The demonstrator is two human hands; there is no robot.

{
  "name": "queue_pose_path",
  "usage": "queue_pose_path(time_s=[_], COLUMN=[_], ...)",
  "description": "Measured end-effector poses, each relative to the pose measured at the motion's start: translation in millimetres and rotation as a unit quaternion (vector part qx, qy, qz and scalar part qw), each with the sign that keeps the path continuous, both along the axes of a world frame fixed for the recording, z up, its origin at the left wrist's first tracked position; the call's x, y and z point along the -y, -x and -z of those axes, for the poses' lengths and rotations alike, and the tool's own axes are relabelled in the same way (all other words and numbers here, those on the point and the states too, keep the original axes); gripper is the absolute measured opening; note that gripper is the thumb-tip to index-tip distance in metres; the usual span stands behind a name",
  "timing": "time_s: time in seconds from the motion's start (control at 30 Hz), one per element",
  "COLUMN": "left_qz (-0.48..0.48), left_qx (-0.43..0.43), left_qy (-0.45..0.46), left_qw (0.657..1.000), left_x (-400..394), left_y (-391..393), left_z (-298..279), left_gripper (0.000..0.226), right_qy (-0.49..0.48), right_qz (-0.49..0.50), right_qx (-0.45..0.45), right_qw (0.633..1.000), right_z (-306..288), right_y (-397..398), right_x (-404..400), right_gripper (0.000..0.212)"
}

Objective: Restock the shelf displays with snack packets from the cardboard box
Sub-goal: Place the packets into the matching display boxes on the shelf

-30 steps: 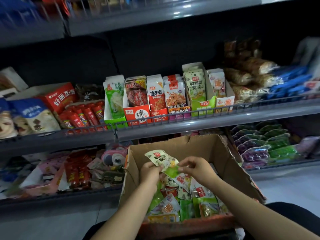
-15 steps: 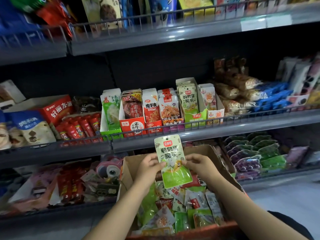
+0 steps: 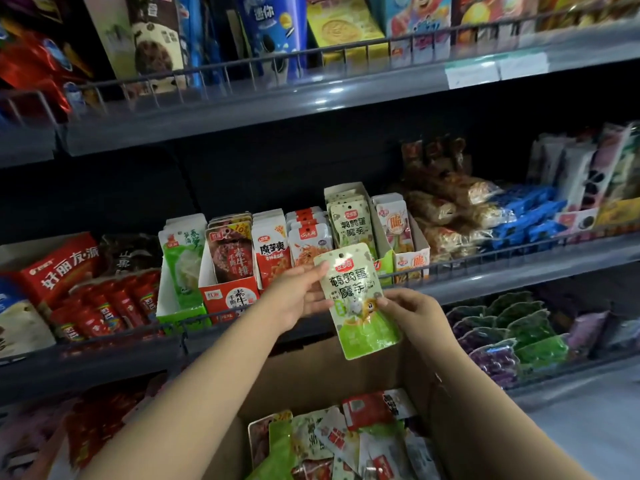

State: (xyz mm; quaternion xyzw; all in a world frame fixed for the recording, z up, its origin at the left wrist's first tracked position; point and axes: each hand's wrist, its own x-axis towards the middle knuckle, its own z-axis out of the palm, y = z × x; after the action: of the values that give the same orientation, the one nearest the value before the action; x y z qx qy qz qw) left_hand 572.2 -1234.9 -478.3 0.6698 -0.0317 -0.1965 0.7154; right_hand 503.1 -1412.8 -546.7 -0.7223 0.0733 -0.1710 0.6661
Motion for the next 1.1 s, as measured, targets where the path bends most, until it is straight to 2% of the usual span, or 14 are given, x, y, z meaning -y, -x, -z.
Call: queue_pose_path(time_s=[0.1,0.23,0.4,0.53,0.67,0.83,1.0,1.07,1.1], left_qz=[0.009,-0.024,-0.068,-0.09,-0.109,-0.111,-0.106,-0.107,-0.106], left_qx=[0.003,0.07,0.133,0.163,0.184,0.166,0.164,0.191,0.215], left_qy=[-0.012,-0.035,-0.024,-0.049,-0.083,-0.12,-0.158,-0.171,-0.188], left_qw=[1.0,0.997,0.988,0.981,0.973,0.973,0.968,0.961,0.953], left_x=[17,34,49,63,77,88,92,94,94], left_y=[-18,-45,-77,-102,-123,-144,-150,-152,-154], left_z=[-12,-32,-63,-78,-80,-65,-36,-28,-25], left_gripper=[0.021,0.036,0.019,0.026,0.034,0.044,0.025,0.014,0.016], right_qy=[0.014,0.088,0.198,0.344,0.424,0.448,0.447,0.448,0.448], right_qz=[0.026,0.06,0.056,0.092,0.068,0.044,0.059,0.064,0.066], right_qx=[0.022,0.046,0.066,0.055,0.016,0.019,0.054,0.06,0.061], right_qw=[0.999,0.993,0.976,0.933,0.903,0.893,0.891,0.89,0.89], right_z=[-7,-10,0,4,7,15,21,22,22], right_y=[-13,-26,-50,-68,-77,-82,-86,-86,-87], right_x=[12,23,35,44,45,45,48,47,46], right_gripper=[0.008,0.022,0.037,0.045,0.049,0.043,0.031,0.03,0.03])
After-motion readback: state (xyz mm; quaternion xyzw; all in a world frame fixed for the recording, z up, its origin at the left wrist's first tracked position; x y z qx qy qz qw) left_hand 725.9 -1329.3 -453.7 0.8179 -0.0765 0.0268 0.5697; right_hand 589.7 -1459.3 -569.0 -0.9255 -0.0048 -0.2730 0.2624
